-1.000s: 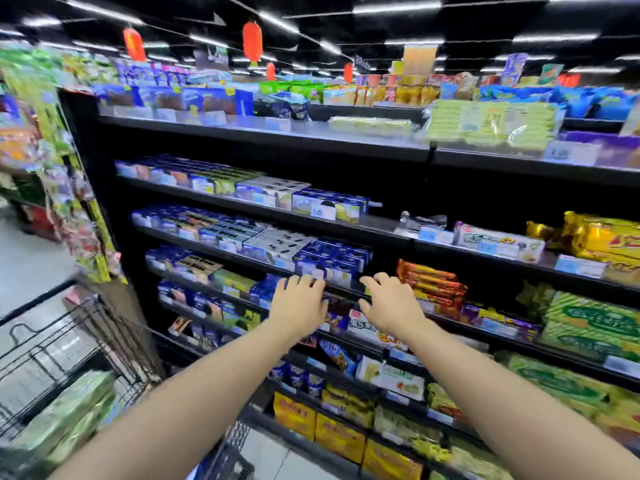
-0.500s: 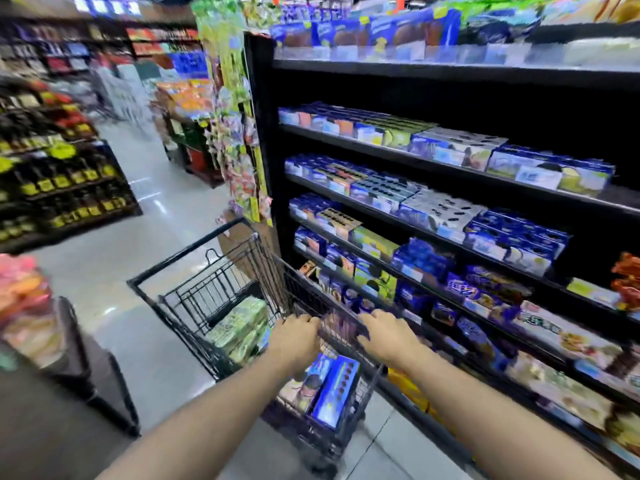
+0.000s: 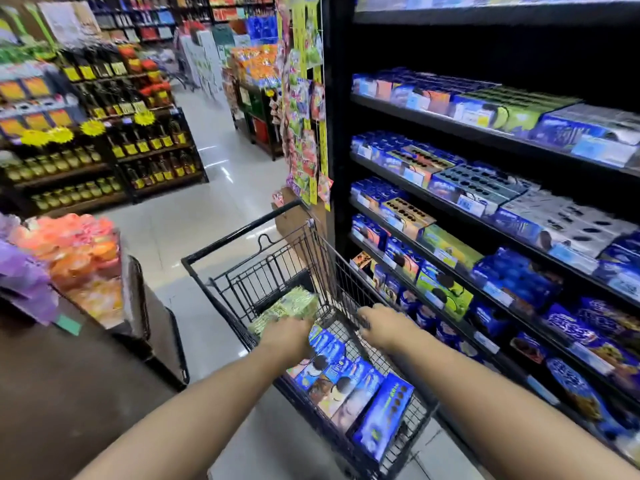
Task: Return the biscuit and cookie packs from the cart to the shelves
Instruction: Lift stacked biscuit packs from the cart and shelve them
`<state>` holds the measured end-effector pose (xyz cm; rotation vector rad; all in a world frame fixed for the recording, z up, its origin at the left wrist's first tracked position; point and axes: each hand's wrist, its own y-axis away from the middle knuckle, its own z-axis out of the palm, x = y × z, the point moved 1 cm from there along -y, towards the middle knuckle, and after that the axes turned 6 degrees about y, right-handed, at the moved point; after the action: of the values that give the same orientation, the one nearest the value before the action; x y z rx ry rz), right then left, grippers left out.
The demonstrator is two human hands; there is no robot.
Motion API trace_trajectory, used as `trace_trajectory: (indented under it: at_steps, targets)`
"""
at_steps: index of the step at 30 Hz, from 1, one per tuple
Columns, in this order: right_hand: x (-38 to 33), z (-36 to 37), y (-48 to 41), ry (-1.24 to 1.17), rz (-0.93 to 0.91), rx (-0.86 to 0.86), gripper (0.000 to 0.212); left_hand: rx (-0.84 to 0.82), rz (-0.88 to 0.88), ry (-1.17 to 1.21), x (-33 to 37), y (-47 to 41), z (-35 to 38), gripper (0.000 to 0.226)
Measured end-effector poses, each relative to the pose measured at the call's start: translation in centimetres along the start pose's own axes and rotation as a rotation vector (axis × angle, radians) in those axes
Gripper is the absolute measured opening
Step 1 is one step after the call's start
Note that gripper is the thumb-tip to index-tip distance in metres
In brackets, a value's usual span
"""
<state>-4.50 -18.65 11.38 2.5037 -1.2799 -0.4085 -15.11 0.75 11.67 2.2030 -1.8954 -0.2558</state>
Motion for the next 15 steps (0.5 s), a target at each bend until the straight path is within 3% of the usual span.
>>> trace_trajectory:
  at_steps: [6,15]
  targets:
    - [-0.1,-1.3,-7.0,-0.080,-0.040,-0.028,0.055,0.023,-0.077,-0.018,-3.7,-4.6,-0.9,0.022]
    - [-3.3,3.6,-17.9,-0.254,0.014,-0.135,0.062,-0.166,0.002,-0.099,-11.0,-13.5,3.7,0.026]
